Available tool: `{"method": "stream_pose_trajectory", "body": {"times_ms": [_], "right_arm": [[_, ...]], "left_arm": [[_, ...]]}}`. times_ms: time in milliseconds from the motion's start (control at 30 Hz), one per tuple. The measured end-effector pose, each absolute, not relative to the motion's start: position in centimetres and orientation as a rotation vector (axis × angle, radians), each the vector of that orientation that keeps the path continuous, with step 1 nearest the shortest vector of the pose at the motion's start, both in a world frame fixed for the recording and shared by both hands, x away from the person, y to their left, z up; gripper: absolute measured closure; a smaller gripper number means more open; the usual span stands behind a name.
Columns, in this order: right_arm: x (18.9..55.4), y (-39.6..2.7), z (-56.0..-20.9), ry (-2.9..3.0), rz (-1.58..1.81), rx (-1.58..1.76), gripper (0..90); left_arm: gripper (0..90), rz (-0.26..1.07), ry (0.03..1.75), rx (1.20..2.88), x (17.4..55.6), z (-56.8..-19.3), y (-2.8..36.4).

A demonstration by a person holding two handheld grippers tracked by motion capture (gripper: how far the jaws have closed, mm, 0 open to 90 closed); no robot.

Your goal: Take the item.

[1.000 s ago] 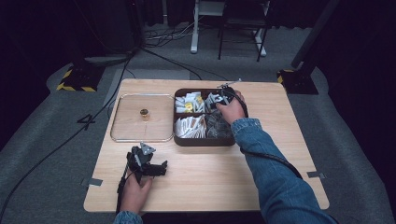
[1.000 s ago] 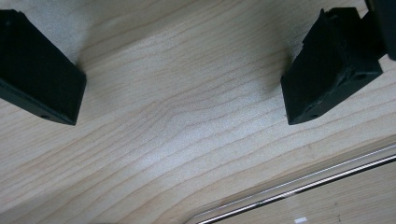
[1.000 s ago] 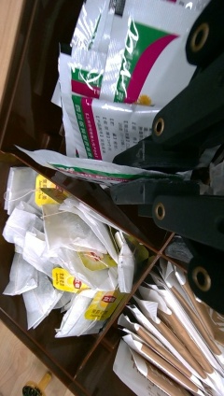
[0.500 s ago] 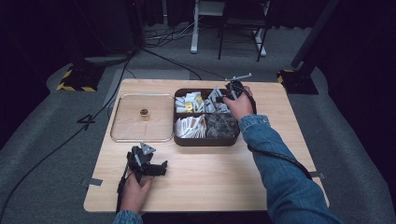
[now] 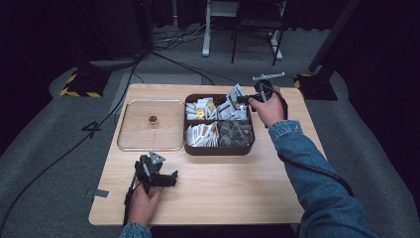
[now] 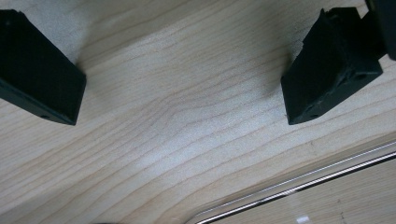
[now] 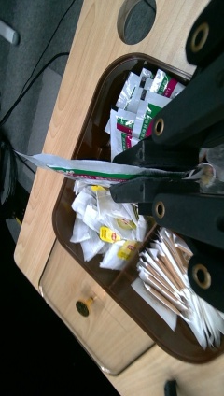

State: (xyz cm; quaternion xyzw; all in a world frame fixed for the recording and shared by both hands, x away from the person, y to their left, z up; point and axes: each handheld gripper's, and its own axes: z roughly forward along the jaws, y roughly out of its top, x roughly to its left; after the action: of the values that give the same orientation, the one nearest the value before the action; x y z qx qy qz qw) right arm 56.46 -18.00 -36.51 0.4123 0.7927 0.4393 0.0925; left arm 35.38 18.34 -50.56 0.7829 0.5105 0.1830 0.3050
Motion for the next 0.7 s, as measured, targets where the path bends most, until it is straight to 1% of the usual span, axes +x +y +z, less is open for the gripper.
{"method": "stream_pose_trajectory", "body": {"times_ms": [267, 700], "right_arm": [[54.8, -19.2, -35.3, 2.368, 1.37, 1.177, 86.3], [51.0, -21.6, -33.6, 2.401, 1.478, 1.112, 86.3]], "left_arm": [[0.3, 0.483, 1.353, 2.072, 35.4, -50.6, 18.3], [0.3, 0.48, 1.343, 2.078, 35.5, -50.6, 18.3]]}}
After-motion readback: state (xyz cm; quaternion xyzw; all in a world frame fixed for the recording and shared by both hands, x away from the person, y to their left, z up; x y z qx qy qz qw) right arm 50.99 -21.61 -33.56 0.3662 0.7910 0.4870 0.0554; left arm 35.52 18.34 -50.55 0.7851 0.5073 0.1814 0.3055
